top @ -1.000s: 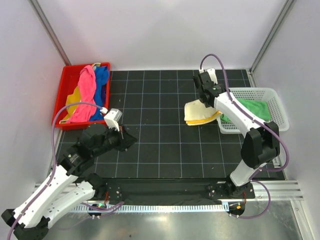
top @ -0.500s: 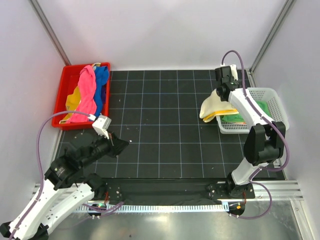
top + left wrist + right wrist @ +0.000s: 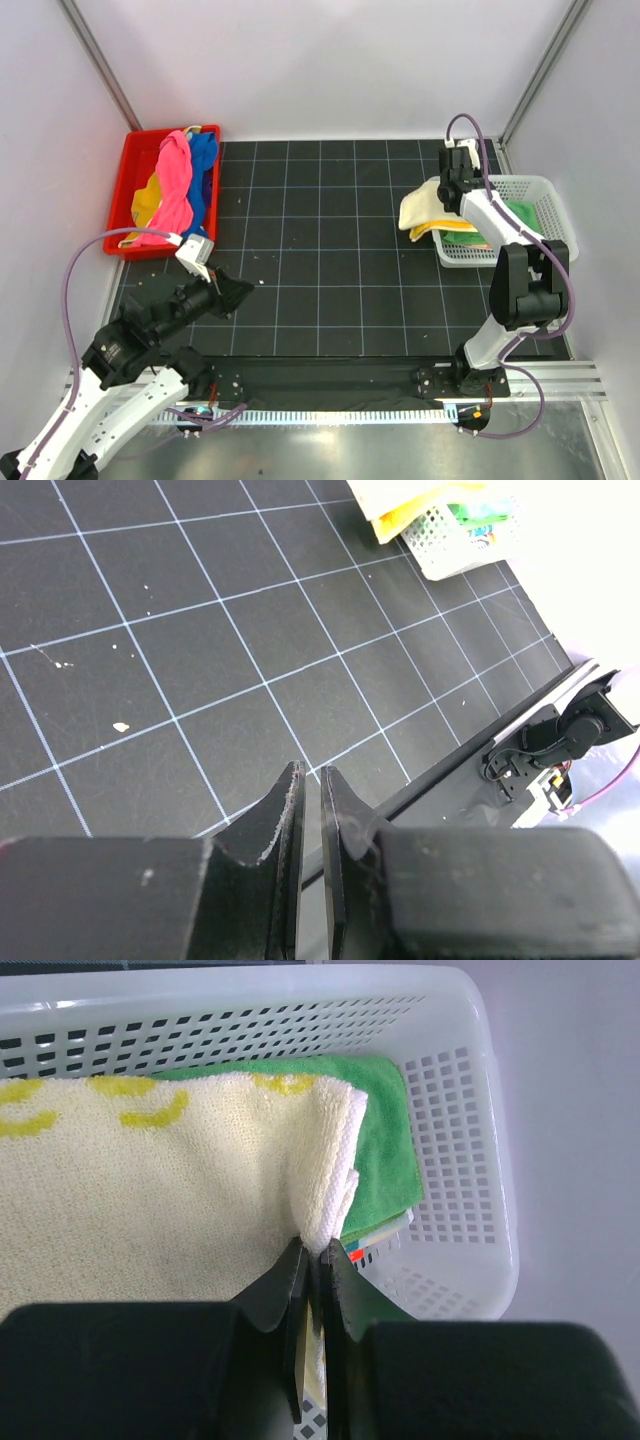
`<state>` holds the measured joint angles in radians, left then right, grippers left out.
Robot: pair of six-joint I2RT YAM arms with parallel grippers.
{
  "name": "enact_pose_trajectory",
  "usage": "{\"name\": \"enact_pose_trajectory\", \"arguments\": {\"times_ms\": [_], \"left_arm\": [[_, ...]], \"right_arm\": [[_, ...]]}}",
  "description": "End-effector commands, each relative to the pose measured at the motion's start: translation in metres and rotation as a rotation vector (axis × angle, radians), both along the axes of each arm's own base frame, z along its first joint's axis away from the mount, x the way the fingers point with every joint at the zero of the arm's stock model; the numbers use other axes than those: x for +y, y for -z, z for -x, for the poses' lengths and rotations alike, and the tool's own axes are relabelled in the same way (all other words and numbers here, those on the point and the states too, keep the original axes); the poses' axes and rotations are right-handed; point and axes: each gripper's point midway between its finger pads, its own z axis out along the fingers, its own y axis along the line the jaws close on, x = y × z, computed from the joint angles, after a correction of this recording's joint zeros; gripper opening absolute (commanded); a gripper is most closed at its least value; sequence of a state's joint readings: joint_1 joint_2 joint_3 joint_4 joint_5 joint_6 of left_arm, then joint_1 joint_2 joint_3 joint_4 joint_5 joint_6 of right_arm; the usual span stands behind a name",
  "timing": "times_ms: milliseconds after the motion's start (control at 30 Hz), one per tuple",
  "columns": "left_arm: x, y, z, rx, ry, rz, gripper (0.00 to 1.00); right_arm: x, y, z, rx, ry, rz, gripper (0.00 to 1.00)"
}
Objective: Fold and stack the towels
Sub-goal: Neatly place the folded towel into the bin
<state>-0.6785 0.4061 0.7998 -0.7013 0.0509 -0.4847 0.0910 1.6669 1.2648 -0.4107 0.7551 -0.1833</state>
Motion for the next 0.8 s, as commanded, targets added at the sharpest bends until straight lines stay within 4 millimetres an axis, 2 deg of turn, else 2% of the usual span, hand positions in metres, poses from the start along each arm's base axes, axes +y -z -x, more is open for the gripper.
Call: {"name": "enact_pose_trajectory", "arguments": {"times_ms": [0,133,367,500,567,600,767], "left_arm": [[0.002,-0.002,-0.002,-0.029,-0.006,-0.011,0.15],[0.002,-0.003,-0.001,-0.031,-0.003,-0.008,0.15],[0.002,-0.003,-0.001,-0.034,-0.002,-0.009,0.16],[0.002,-0.002,-0.001,-0.031,0.001,-0.011,0.16],[0.002,-0.003,-0.001,-0.032,0.001,-0.01,0.16],[0.002,-0.003,0.0,-0.032,0.003,-0.01,0.16],[0.002,-0.003,0.0,-0.032,0.003,-0.01,0.16]], "right_arm": [[-0.015,-0.023,-0.008,-0.104,0.03,0.076,0.01],[-0.03,-0.015,-0.011,-0.088,0.054,0.089,0.01],[-0.041,-0.004,-0.017,-0.077,0.059,0.1,0.01],[-0.041,0.0,-0.023,-0.055,0.037,0.112,0.01],[-0.042,-0.002,-0.024,-0.054,0.032,0.123,0.01],[-0.054,-0.002,-0.021,-0.044,0.055,0.131,0.01],[-0.065,-0.009,-0.018,-0.051,0.077,0.149,0.01]]}}
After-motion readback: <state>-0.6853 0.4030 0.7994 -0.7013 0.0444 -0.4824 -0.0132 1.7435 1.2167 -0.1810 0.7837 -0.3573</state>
